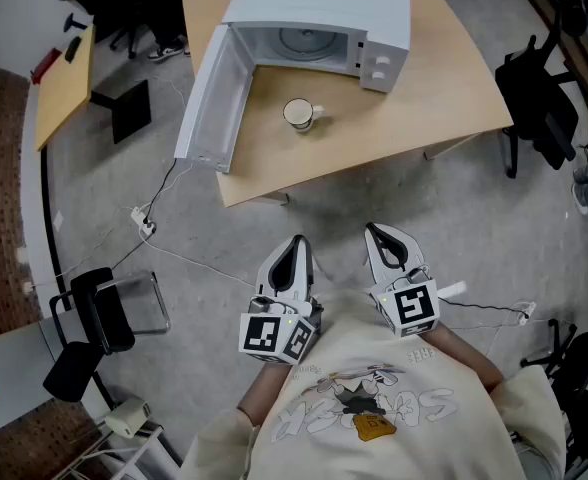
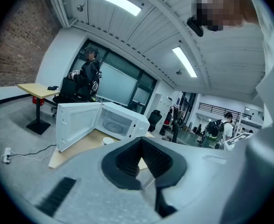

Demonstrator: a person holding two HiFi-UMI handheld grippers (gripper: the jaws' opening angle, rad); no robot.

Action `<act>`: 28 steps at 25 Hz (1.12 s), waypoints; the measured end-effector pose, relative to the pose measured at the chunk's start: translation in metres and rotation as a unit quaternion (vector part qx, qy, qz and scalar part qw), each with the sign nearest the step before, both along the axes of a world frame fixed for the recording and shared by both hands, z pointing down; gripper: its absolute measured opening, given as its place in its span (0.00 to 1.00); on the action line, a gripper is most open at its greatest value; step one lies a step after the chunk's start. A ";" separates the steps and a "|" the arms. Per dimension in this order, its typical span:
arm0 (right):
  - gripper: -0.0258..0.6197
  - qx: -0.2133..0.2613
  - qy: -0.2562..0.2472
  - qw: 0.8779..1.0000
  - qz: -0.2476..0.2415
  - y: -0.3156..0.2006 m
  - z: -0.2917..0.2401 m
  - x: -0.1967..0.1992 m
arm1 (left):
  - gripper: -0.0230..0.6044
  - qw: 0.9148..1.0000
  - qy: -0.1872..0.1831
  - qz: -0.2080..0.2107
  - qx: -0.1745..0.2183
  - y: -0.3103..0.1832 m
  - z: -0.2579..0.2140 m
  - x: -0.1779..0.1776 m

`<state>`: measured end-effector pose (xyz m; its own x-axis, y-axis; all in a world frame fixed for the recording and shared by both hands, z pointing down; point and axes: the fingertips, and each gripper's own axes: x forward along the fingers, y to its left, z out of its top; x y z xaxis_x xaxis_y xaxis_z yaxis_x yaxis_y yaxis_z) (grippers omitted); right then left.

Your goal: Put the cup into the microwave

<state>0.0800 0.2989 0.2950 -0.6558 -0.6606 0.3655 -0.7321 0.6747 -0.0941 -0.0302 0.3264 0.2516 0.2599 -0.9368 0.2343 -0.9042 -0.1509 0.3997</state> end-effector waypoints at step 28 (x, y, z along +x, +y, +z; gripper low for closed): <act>0.08 0.015 -0.053 0.997 -0.045 -0.050 -0.002 0.068 | 0.04 0.999 0.009 -0.027 -0.039 -0.040 0.018 0.082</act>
